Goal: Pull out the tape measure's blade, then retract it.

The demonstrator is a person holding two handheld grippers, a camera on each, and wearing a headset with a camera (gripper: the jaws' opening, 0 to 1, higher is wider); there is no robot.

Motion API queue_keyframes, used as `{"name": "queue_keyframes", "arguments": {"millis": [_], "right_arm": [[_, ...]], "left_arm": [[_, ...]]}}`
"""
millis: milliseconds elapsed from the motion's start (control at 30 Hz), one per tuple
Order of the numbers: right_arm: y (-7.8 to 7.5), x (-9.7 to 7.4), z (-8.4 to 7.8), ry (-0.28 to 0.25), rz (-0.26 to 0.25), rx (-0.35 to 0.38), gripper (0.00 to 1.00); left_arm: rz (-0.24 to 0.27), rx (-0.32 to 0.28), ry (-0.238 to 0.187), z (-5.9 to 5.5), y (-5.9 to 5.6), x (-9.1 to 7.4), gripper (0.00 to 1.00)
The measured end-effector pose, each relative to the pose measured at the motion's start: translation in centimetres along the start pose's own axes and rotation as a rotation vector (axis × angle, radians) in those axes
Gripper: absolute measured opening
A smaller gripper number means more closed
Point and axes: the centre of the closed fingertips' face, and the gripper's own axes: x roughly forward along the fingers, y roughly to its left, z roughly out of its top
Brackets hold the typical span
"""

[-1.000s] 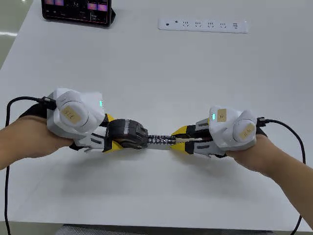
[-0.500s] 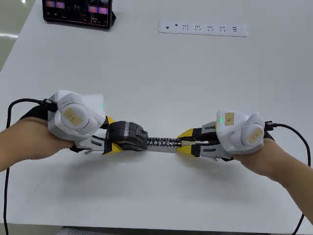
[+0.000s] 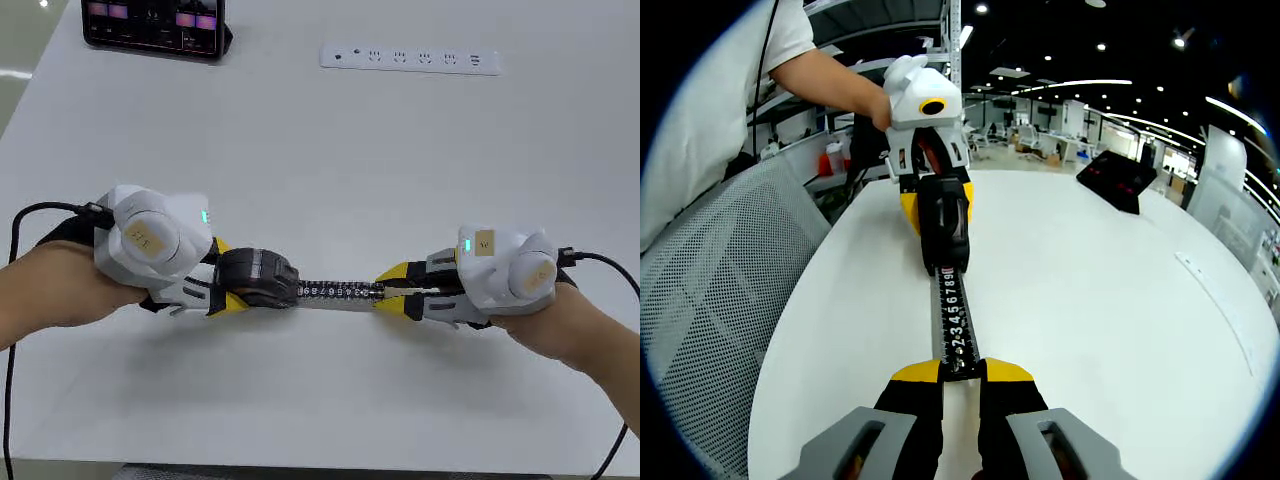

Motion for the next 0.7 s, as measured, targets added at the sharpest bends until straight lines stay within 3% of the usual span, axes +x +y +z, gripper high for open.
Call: {"name": "queue_keyframes", "arguments": {"millis": [700], "right_arm": [[-0.6, -1.9, -1.6, 0.039, -0.015, -0.006, 0.09]], "left_arm": [[0.0, 0.006, 0.002, 0.1, -0.1, 0.0, 0.27]]}}
